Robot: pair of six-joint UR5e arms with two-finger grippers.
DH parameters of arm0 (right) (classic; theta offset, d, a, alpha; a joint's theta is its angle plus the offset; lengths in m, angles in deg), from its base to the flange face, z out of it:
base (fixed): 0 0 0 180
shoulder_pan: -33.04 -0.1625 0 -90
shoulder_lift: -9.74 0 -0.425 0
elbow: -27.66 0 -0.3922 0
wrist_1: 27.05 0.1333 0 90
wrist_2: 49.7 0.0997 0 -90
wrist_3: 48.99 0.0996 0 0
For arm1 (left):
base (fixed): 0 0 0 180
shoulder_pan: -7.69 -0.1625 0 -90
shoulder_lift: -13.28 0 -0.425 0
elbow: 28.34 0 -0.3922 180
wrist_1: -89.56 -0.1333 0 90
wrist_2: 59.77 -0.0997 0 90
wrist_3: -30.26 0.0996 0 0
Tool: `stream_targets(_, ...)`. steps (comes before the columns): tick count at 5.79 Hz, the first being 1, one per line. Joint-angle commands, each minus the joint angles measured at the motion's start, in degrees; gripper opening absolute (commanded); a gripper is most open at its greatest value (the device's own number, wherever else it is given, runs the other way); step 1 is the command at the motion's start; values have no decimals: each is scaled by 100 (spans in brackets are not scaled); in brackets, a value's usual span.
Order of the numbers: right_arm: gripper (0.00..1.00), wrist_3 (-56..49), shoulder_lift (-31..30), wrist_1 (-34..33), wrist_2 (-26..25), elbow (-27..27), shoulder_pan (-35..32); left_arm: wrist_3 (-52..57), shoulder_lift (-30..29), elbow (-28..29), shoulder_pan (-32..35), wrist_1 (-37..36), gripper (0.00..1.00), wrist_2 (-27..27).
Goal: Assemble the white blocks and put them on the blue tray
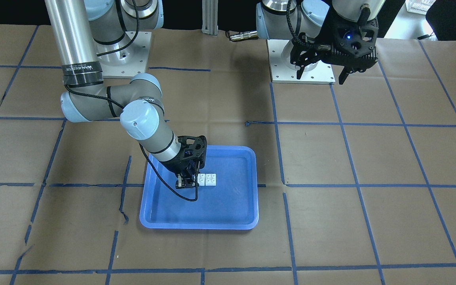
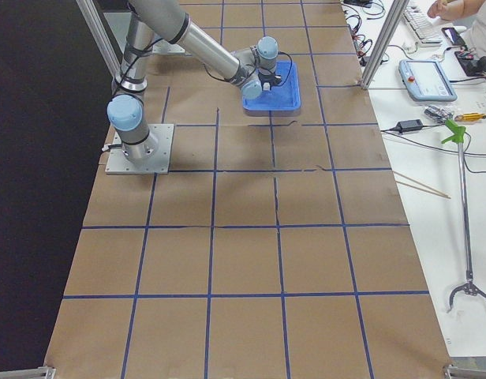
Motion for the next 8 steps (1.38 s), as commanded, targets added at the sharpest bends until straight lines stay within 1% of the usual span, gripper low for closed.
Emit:
stream_targets(1,22,131,13,9,-24,2,-6,-8,15,-4,2,4,99,8)
stream_targets(6,22,122,48,9,2,2,-14,-16,24,-4,2,-5,99,-1)
stream_targets(8,31,131,57,9,11,2,-14,-16,24,-4,2,-22,99,-1)
